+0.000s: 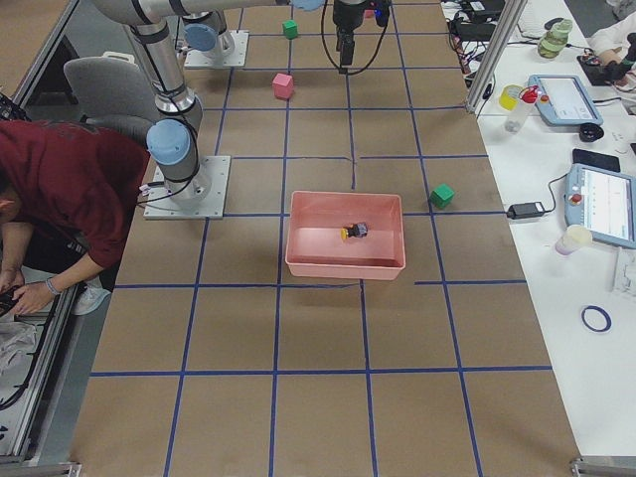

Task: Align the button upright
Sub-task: 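Move the right gripper over the pink tray toward the black button switch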

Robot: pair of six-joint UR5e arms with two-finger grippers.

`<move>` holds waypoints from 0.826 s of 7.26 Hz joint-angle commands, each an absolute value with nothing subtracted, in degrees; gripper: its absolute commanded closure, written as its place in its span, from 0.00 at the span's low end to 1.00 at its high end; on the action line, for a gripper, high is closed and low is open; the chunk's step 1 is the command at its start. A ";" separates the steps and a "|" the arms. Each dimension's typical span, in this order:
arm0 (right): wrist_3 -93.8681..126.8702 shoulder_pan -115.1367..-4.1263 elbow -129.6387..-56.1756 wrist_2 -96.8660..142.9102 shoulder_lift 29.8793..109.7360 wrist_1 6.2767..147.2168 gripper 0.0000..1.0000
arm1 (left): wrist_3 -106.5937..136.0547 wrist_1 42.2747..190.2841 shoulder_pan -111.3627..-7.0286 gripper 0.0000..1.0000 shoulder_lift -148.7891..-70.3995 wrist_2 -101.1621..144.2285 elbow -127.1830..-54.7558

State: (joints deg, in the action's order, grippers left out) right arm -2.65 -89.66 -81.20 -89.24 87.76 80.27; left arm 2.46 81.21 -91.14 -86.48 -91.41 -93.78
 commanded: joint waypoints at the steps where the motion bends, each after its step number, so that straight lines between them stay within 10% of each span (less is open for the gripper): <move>1: -3.59 -86.68 -81.21 -95.94 87.45 80.86 0.00 | 2.46 81.21 -91.14 0.00 -86.48 -91.41 -93.78; 6: -12.17 -68.75 -89.98 -96.06 83.08 99.00 0.00 | 2.46 81.30 -91.14 0.00 -86.40 -91.41 -93.78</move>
